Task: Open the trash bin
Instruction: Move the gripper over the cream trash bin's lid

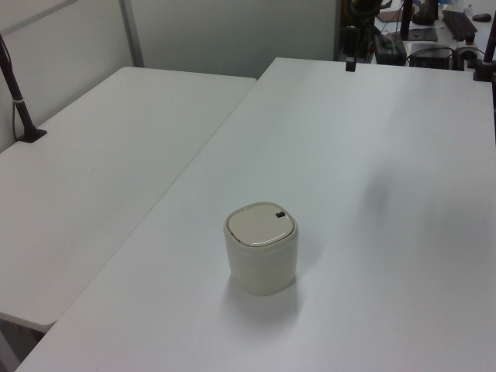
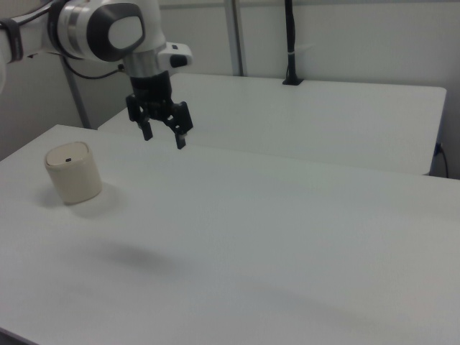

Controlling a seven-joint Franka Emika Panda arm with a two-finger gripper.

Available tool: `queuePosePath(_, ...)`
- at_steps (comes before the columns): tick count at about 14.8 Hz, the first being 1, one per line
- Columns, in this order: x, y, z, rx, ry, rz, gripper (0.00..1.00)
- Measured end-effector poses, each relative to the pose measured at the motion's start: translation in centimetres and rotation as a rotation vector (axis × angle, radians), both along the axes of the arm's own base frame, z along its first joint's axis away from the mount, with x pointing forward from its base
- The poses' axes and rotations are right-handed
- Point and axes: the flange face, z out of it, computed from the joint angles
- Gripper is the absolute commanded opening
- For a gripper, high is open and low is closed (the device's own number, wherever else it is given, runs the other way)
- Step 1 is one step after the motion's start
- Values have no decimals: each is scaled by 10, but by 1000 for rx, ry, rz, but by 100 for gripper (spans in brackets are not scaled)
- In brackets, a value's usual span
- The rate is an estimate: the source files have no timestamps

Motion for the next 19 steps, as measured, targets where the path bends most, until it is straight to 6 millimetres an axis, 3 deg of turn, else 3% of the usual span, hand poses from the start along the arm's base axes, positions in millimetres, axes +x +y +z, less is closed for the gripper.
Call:
queuePosePath(3, 5, 42, -7, 1, 11, 69, 100)
queuePosePath(10, 15, 182, -28, 3, -33, 277, 96)
queuePosePath(12, 13, 215, -39, 1, -37, 328, 96)
queuePosePath(14, 15, 233, -47, -3, -45, 402, 98)
queuePosePath(16, 19, 258, -52, -2, -81, 466, 89)
queuePosePath(19, 19, 287, -57, 2, -113, 513, 57)
